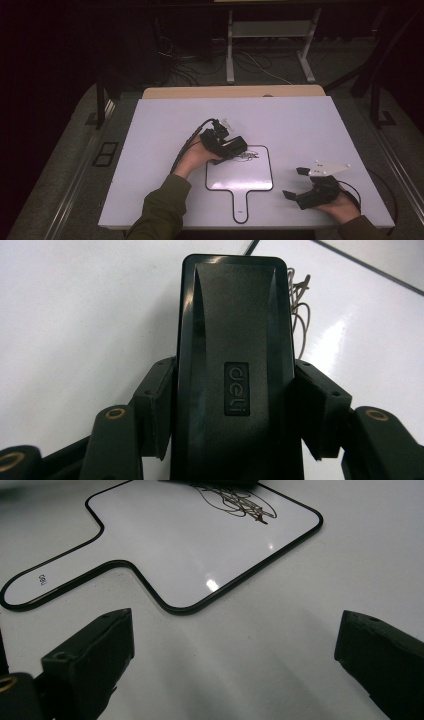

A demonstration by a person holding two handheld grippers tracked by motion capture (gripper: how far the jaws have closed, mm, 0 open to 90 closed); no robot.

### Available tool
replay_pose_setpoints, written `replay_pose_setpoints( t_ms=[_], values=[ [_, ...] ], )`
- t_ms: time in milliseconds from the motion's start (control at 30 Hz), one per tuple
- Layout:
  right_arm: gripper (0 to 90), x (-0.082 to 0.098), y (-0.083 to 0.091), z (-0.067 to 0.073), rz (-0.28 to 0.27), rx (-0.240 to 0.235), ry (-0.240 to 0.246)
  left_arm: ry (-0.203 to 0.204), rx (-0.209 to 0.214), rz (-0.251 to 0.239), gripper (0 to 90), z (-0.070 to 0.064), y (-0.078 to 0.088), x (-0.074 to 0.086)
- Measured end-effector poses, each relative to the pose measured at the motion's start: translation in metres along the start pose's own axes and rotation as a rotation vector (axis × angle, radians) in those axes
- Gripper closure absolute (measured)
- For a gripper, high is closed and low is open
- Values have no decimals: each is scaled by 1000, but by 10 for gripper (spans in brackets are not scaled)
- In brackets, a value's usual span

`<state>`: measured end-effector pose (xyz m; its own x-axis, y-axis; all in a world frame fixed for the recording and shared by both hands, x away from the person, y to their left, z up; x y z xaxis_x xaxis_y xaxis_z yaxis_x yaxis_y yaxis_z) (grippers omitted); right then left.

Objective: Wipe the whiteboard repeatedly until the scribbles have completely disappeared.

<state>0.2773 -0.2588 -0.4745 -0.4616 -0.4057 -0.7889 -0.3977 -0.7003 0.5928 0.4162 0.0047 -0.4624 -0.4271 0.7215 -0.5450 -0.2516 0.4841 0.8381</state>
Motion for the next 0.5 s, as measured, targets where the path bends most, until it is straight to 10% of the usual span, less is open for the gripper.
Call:
replay_pose_setpoints(
  t_ms=[500],
  values=[
    [15, 0, 0, 0, 3, 0, 0, -28, -18, 25, 387, -7, -11, -5]
  ],
)
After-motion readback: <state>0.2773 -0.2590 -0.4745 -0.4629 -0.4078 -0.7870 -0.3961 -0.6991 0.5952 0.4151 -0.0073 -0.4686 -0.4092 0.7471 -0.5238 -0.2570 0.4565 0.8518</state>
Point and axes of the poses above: each handheld gripper's, and its own axes: y roughly backward along the jaws, x roughly out of its underside, z roughly to its left, the point moved 5 cm from there along -y, roughly forward along the jaws, and after that the axes turned 5 degrees about -x, right-handed, at the moved point
